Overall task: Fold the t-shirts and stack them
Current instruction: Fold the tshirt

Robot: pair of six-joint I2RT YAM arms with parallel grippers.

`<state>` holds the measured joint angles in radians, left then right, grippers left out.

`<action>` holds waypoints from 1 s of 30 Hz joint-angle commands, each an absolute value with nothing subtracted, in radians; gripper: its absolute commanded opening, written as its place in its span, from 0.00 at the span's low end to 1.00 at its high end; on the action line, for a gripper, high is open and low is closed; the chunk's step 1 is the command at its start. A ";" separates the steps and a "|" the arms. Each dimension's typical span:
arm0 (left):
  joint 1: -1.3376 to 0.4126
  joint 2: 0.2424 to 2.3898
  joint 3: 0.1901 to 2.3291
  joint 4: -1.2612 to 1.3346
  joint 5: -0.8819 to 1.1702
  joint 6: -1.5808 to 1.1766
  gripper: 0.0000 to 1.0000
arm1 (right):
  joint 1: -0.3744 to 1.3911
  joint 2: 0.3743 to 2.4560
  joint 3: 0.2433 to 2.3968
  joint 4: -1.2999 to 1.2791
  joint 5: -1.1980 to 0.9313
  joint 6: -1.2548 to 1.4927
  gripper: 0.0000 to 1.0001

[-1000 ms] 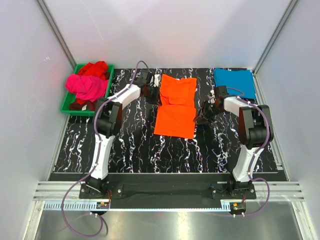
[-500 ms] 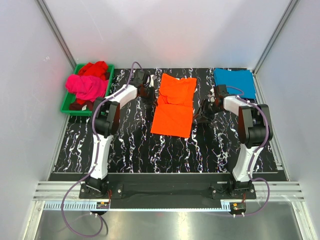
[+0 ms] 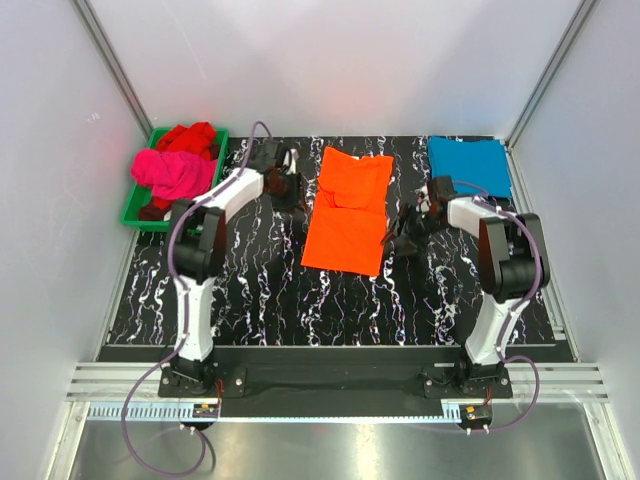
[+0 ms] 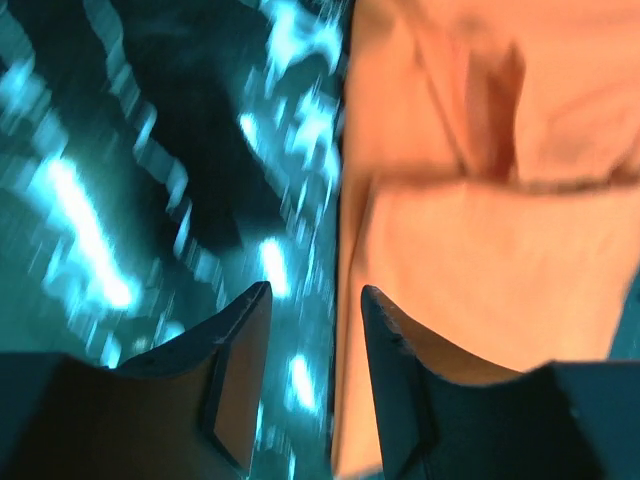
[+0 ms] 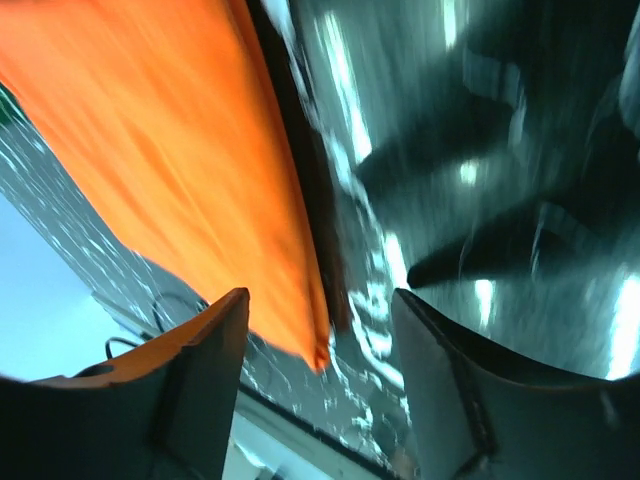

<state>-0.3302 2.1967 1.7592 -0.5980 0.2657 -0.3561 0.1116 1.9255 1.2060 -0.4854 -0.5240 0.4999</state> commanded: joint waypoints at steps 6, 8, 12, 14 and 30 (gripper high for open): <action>-0.325 1.830 1.289 -0.461 0.392 -0.386 0.46 | 0.181 1.756 0.994 -0.416 -0.561 0.604 0.67; -0.331 1.798 1.193 -0.437 0.419 -0.396 0.46 | 0.202 1.759 0.976 -0.382 -0.580 0.606 0.67; -0.341 1.779 1.092 -0.345 0.471 -0.426 0.48 | 0.250 1.775 0.959 -0.362 -0.580 0.603 0.66; -0.345 1.807 1.072 -0.319 0.488 -0.436 0.48 | 0.250 1.775 0.939 -0.318 -0.586 0.626 0.64; -0.373 1.853 0.989 -0.252 0.528 -0.500 0.48 | 0.250 1.752 0.871 -0.275 -0.584 0.652 0.42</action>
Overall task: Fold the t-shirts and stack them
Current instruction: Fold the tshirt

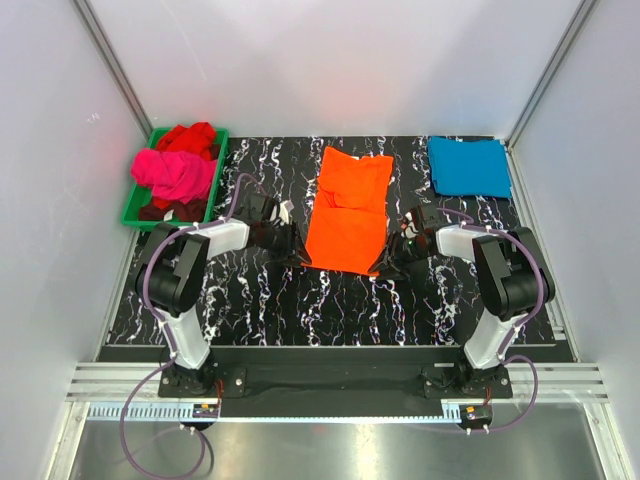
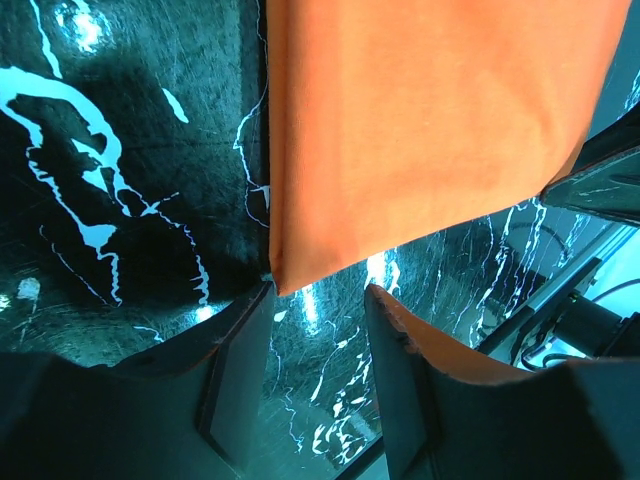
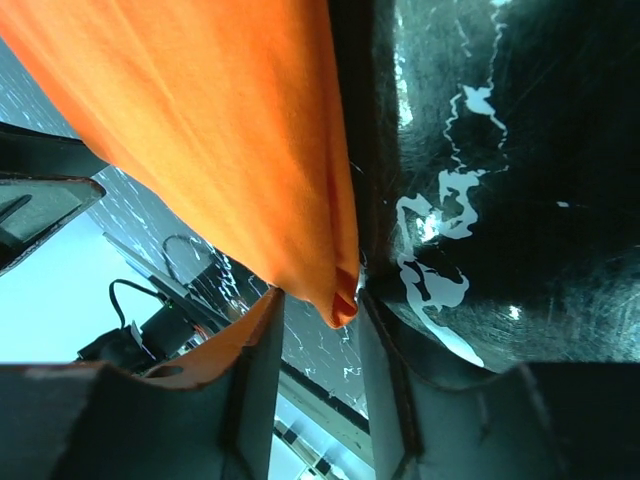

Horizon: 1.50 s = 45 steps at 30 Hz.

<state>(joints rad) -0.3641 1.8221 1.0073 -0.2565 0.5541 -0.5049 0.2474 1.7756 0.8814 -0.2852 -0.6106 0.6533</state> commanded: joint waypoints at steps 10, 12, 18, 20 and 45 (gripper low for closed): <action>-0.373 1.891 0.991 -0.241 0.526 -0.518 0.46 | 0.250 1.778 0.893 -0.288 -0.586 0.618 0.19; -0.373 1.896 0.988 -0.235 0.529 -0.525 0.44 | 0.250 1.782 0.896 -0.291 -0.586 0.614 0.15; -0.373 1.899 0.976 -0.225 0.542 -0.534 0.06 | 0.250 1.781 0.888 -0.293 -0.591 0.603 0.03; -0.373 1.887 0.965 -0.244 0.534 -0.538 0.00 | 0.250 1.776 0.885 -0.301 -0.589 0.600 0.00; -0.408 1.448 0.972 -0.402 0.485 -0.698 0.00 | 0.250 1.440 1.064 -0.601 -0.451 0.617 0.00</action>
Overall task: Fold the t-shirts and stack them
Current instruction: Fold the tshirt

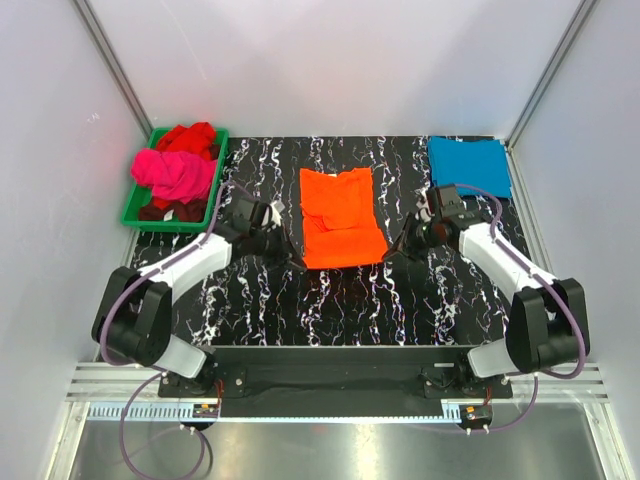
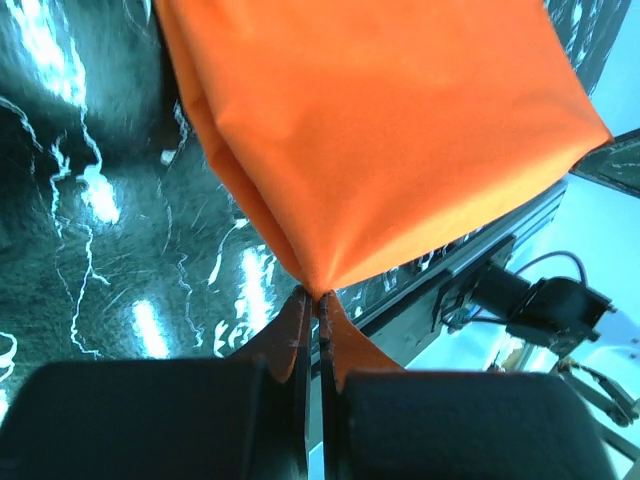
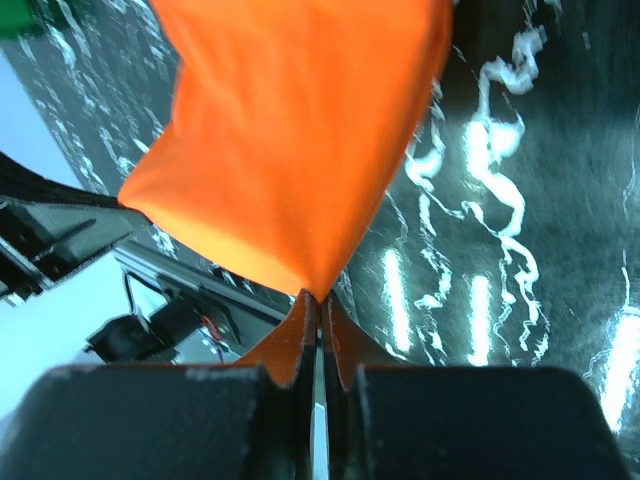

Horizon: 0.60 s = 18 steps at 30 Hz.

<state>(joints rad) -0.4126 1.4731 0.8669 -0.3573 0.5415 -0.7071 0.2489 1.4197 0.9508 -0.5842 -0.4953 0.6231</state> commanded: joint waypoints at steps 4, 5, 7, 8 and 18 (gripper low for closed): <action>-0.378 1.499 1.098 -0.465 0.453 -0.669 0.00 | 0.249 1.519 1.198 -0.649 -0.431 0.580 0.00; -0.368 1.514 1.123 -0.474 0.453 -0.669 0.00 | 0.249 1.531 1.225 -0.656 -0.425 0.571 0.00; -0.347 1.558 1.207 -0.489 0.436 -0.670 0.00 | 0.244 1.583 1.311 -0.685 -0.413 0.546 0.00; -0.341 1.575 1.235 -0.498 0.434 -0.669 0.00 | 0.241 1.606 1.345 -0.699 -0.410 0.537 0.00; -0.291 1.881 1.649 -0.503 0.434 -0.631 0.00 | 0.193 1.937 1.809 -0.759 -0.400 0.496 0.00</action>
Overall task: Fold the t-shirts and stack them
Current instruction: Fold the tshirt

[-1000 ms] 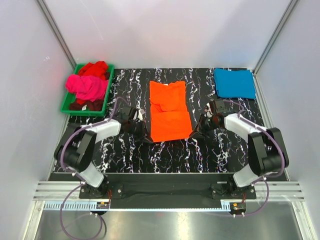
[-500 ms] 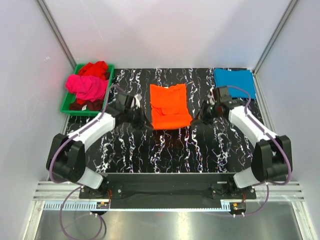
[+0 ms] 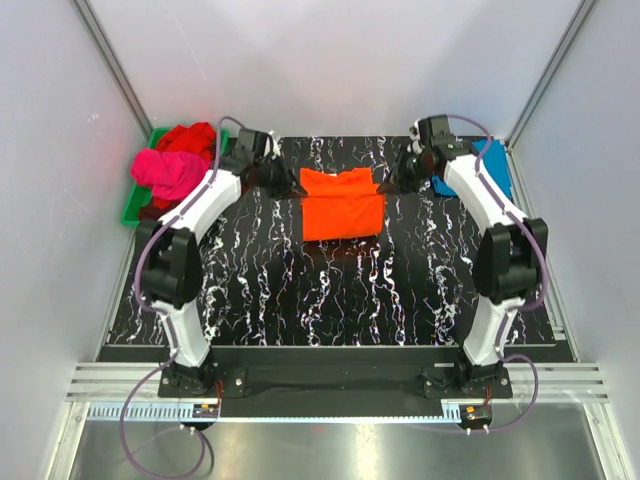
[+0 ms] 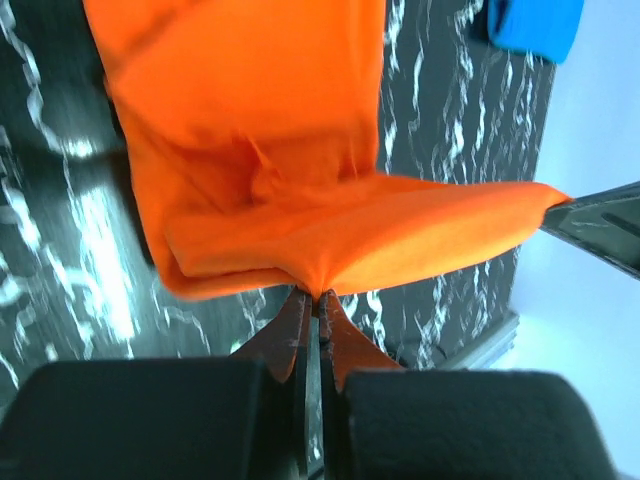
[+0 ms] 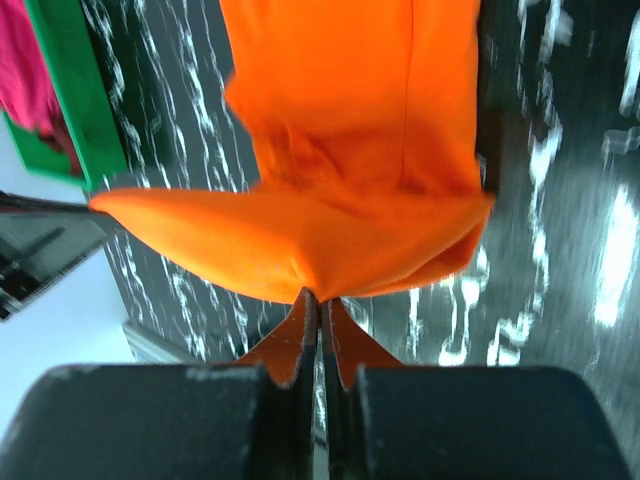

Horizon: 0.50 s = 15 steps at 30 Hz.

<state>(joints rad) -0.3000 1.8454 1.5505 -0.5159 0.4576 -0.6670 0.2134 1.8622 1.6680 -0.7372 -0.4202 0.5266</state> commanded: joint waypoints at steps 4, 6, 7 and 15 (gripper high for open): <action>-0.265 1.971 1.768 -0.500 0.425 -0.641 0.00 | 0.178 2.054 1.959 -0.764 -0.429 0.494 0.00; -0.256 2.014 1.816 -0.492 0.414 -0.653 0.00 | 0.178 2.103 2.012 -0.744 -0.451 0.494 0.00; -0.249 2.025 1.825 -0.474 0.419 -0.658 0.00 | 0.176 2.117 2.028 -0.739 -0.456 0.495 0.00; -0.222 2.088 1.838 -0.411 0.430 -0.663 0.00 | 0.169 2.204 2.080 -0.594 -0.540 0.515 0.00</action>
<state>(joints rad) -0.2382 2.0926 1.8194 -0.4900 0.4370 -0.6563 0.1799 2.1975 2.0289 -0.6933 -0.4873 0.5129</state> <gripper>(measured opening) 0.024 0.047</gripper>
